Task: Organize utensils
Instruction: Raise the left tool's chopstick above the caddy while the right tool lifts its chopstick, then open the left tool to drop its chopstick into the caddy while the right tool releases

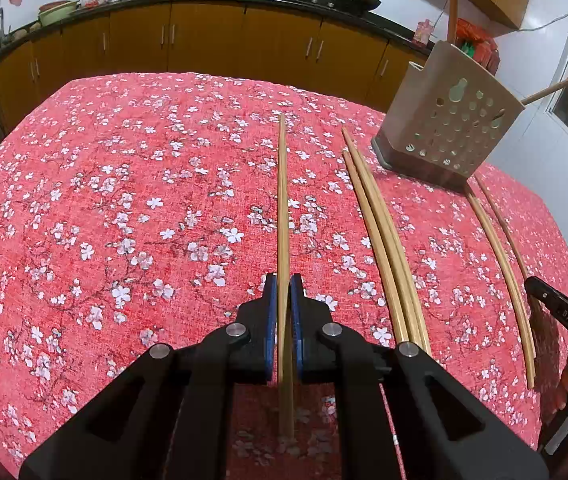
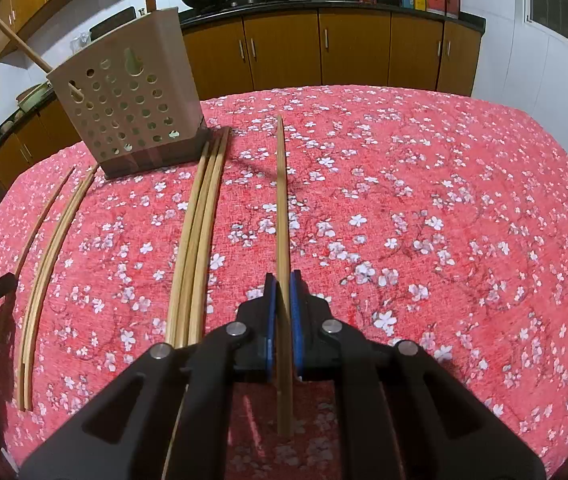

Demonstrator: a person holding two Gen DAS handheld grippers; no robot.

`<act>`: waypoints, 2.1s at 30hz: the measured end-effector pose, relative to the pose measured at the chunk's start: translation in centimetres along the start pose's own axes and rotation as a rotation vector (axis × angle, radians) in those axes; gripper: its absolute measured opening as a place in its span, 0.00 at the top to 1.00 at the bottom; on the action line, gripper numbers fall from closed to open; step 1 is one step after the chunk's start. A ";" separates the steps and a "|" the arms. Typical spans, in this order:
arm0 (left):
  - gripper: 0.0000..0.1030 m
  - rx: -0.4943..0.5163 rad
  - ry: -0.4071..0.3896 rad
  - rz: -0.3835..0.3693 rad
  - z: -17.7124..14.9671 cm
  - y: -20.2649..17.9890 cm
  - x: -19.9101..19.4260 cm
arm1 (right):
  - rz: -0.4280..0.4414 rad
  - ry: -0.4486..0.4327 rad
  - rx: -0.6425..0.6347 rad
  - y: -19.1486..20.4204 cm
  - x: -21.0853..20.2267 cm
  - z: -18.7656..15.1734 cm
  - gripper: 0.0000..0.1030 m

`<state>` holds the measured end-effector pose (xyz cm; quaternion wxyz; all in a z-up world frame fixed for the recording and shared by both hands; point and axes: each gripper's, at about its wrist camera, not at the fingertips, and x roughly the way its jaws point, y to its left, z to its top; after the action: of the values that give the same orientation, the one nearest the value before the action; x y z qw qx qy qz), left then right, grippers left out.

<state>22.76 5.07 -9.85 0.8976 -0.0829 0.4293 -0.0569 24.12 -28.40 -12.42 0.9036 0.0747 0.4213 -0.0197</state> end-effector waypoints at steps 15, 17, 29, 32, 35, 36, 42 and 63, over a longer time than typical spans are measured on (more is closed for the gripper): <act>0.93 0.079 0.004 0.066 -0.8 -1.1 -0.8 | 0.006 0.003 0.010 0.0 -1.0 -0.8 0.92; 0.93 0.074 0.008 0.061 -0.8 -1.1 -1.0 | 0.018 -0.016 0.026 -0.2 -1.9 -0.7 0.92; 0.93 0.052 -0.177 0.024 3.0 -1.2 -7.3 | 0.041 -0.245 0.057 -1.1 -9.3 2.9 0.92; 0.93 0.038 -0.236 0.003 4.1 -1.3 -9.1 | 0.045 -0.309 0.059 -0.8 -11.0 3.8 0.92; 0.93 0.028 -0.279 -0.015 5.0 -1.5 -10.5 | 0.042 -0.352 0.052 -0.5 -12.1 4.3 0.92; 0.93 0.027 -0.290 -0.018 5.2 -1.6 -10.9 | 0.040 -0.366 0.048 -0.4 -12.5 4.6 0.92; 0.93 0.038 -0.335 -0.027 6.6 -2.2 -12.1 | 0.046 -0.397 0.030 -0.1 -13.5 5.5 0.92; 0.93 0.135 -0.539 -0.138 13.7 -9.3 -18.2 | 0.251 -0.632 -0.029 5.3 -21.9 13.4 0.92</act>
<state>21.79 0.50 14.36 0.9768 -0.0642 0.1636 -0.1220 20.68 -25.84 13.45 0.9859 0.1034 0.1081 0.0755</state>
